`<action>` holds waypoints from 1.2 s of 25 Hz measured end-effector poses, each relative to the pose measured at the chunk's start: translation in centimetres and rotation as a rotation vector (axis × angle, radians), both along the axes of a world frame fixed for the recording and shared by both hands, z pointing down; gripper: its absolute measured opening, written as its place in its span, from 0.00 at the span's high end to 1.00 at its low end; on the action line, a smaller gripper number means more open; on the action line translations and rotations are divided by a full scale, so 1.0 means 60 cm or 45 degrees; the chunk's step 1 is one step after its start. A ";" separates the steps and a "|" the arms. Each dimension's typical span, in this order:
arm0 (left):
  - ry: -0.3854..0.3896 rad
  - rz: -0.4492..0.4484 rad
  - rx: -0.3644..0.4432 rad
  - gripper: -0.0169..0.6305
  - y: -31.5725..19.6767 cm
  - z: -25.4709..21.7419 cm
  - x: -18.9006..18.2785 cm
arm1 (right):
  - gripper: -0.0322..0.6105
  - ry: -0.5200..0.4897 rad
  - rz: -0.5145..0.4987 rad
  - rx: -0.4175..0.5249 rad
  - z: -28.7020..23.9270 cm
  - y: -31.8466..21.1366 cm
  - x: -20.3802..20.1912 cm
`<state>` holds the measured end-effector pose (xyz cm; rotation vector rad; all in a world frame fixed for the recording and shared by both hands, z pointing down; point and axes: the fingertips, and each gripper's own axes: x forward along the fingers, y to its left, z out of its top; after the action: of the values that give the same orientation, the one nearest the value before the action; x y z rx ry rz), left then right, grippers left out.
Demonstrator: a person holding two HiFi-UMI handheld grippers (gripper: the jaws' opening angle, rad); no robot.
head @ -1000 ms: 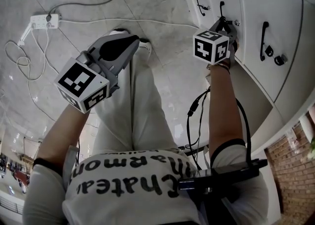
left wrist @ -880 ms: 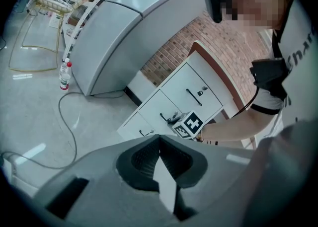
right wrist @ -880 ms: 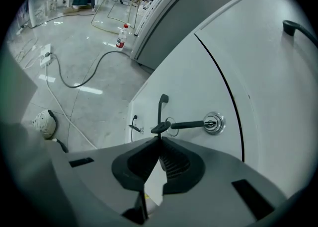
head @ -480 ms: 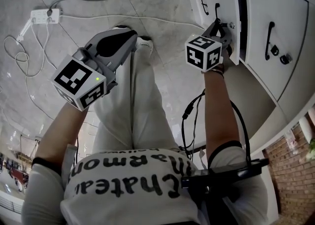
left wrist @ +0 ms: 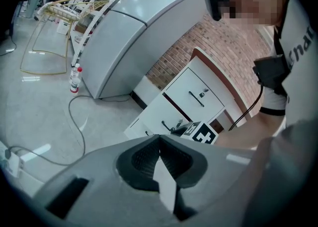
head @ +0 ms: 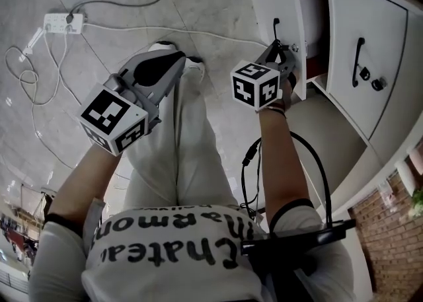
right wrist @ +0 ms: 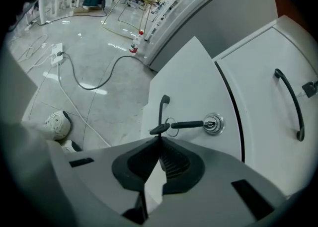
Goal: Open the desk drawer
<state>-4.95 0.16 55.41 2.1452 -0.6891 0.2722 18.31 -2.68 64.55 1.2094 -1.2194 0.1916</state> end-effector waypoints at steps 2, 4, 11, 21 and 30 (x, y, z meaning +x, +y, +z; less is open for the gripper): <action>-0.009 0.000 0.017 0.95 0.005 0.000 -0.004 | 0.92 0.001 -0.008 -0.002 0.000 0.006 -0.007; -0.017 -0.001 0.017 0.95 0.011 0.002 -0.011 | 0.92 -0.002 -0.009 -0.006 0.000 0.013 -0.017; 0.011 -0.071 0.004 0.95 0.008 -0.004 -0.037 | 0.92 -0.009 -0.010 -0.026 0.001 0.039 -0.058; 0.031 -0.097 0.001 0.95 0.001 -0.004 -0.052 | 0.92 -0.032 0.043 -0.079 0.003 0.060 -0.099; 0.013 -0.127 0.004 0.95 -0.001 0.002 -0.065 | 0.92 0.039 0.010 -0.036 0.023 0.067 -0.113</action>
<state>-8.87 0.08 55.54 2.1063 -0.7882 0.2072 11.50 1.32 65.95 1.1889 -1.1820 0.1951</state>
